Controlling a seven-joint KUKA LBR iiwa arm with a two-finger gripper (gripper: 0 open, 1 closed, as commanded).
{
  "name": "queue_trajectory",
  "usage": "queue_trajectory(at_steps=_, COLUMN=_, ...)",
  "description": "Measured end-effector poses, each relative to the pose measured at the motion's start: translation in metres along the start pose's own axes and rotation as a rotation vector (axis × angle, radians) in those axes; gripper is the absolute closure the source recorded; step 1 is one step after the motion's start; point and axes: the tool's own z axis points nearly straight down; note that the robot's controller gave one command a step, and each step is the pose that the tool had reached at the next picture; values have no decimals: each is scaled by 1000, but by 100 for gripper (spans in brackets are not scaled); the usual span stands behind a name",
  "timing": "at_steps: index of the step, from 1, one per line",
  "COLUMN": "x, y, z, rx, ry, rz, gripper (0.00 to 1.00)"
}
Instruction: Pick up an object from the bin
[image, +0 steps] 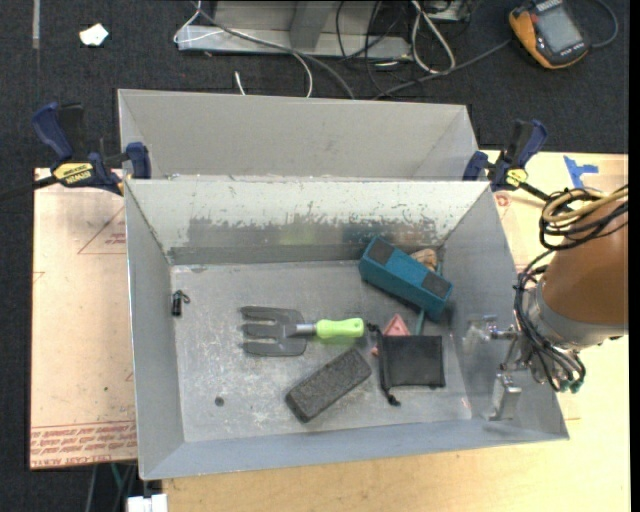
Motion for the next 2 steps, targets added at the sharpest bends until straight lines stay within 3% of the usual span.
queue_trajectory(at_steps=1, x=-2, y=1, z=-4, rx=2, ry=-7, rz=-4, gripper=0)
queue_trajectory(at_steps=2, x=-35, y=35, z=63, rx=0, ry=-7, rz=288, gripper=0)
